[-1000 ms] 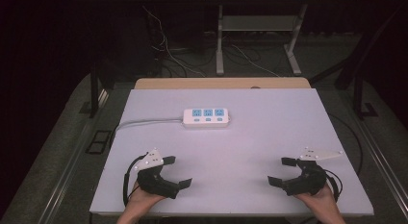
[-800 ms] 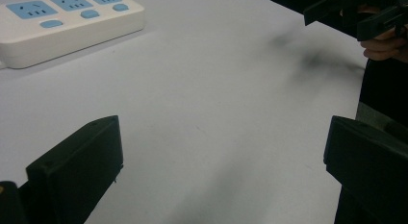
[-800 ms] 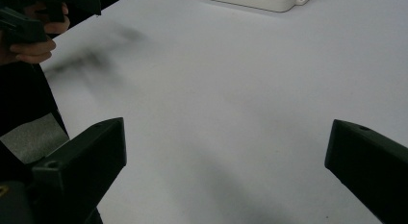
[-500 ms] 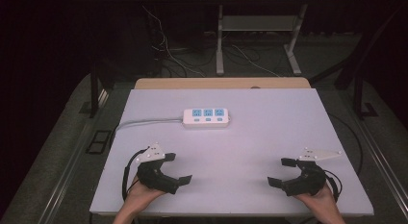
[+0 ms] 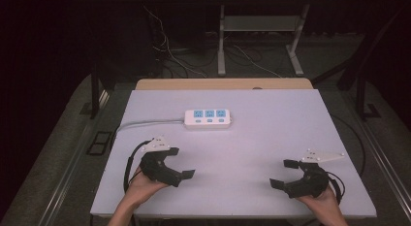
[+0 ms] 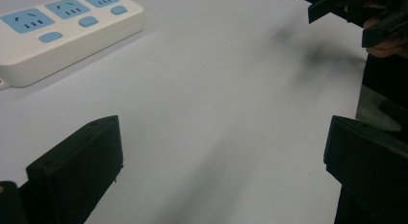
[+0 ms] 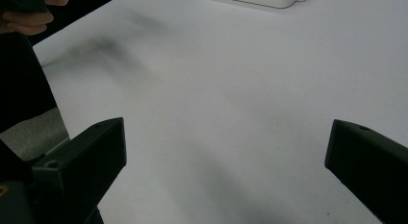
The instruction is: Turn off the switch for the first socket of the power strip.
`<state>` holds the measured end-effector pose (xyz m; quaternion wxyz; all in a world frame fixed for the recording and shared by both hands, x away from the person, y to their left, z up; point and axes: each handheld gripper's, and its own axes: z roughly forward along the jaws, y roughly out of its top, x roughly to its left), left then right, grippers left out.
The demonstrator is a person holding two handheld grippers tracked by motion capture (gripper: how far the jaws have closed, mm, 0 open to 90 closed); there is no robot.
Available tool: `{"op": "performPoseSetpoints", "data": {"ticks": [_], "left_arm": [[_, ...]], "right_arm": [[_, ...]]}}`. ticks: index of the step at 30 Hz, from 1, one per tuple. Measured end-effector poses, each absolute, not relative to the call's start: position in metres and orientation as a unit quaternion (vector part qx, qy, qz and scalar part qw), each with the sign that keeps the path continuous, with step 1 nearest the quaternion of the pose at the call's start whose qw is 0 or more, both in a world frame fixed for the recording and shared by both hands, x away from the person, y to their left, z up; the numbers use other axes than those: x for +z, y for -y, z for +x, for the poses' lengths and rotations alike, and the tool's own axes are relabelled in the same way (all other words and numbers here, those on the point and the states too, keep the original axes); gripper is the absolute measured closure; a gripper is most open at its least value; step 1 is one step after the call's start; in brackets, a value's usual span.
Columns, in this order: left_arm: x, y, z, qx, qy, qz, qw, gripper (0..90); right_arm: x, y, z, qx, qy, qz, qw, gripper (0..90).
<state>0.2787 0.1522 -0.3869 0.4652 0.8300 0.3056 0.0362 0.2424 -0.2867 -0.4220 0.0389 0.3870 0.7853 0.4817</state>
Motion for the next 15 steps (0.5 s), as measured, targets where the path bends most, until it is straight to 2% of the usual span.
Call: {"op": "performPoseSetpoints", "data": {"ticks": [15], "left_arm": [[-0.369, -0.143, 0.304, 0.035, -0.294, 0.848, 0.440, 0.0]], "right_arm": [[-0.421, 0.287, 0.242, 0.483, -0.784, 0.387, 0.040, 0.5]]}}
